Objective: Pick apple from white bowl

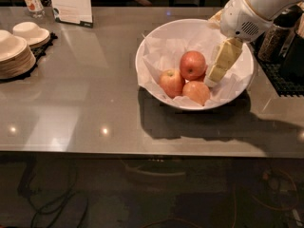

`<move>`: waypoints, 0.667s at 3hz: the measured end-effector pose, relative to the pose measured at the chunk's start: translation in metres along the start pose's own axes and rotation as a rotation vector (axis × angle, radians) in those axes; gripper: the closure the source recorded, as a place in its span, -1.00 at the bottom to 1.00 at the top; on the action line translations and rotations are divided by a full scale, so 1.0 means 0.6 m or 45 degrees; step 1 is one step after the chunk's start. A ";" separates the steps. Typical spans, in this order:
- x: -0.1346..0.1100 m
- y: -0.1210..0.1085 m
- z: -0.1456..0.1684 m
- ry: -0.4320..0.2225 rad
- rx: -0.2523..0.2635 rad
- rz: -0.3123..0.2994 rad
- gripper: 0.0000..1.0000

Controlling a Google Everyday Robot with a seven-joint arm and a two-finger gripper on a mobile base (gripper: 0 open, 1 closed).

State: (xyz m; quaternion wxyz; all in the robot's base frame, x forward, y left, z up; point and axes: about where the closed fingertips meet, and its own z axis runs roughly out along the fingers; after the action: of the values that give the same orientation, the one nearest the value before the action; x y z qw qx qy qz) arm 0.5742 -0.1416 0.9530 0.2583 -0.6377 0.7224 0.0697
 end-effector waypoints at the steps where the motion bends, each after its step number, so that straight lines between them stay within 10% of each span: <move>1: 0.001 0.000 0.002 0.000 0.001 0.006 -1.00; 2: -0.002 -0.013 0.032 -0.032 -0.016 0.021 -1.00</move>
Offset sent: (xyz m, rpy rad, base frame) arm 0.0289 0.0144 -0.0280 0.0665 0.0286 -0.0046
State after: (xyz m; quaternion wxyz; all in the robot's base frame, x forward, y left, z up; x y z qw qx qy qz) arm 0.5871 -0.1336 0.9390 0.2626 -0.6325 0.7238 0.0845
